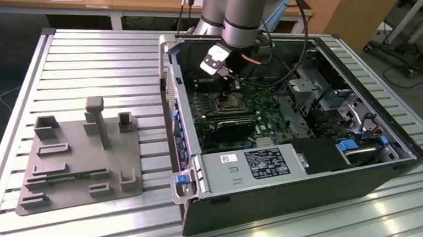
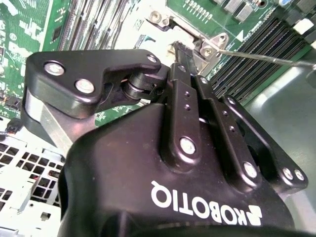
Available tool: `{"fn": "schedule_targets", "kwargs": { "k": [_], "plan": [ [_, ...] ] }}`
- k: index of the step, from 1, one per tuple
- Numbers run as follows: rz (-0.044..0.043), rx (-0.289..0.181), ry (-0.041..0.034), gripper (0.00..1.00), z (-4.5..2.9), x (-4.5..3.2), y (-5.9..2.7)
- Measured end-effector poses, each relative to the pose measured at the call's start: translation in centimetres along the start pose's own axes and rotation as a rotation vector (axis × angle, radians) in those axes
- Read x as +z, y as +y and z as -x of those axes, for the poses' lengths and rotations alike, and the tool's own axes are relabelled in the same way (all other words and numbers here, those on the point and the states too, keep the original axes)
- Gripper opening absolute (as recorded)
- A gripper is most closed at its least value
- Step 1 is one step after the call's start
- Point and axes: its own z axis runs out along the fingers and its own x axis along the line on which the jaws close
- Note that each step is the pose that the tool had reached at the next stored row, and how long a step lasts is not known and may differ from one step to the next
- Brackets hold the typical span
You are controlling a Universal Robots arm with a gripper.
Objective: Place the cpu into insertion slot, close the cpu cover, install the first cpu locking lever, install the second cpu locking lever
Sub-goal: 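Close the cpu cover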
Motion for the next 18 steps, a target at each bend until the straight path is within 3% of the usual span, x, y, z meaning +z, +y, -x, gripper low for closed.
{"fn": "schedule_targets", "kwargs": {
  "k": [10, 18],
  "plan": [
    [-0.0001, 0.003, -0.0004, 0.1, 0.07, 0.03, 1.69],
    [-0.0003, 0.012, -0.0013, 0.1, 0.08, -0.19, 1.87]
  ]
}}
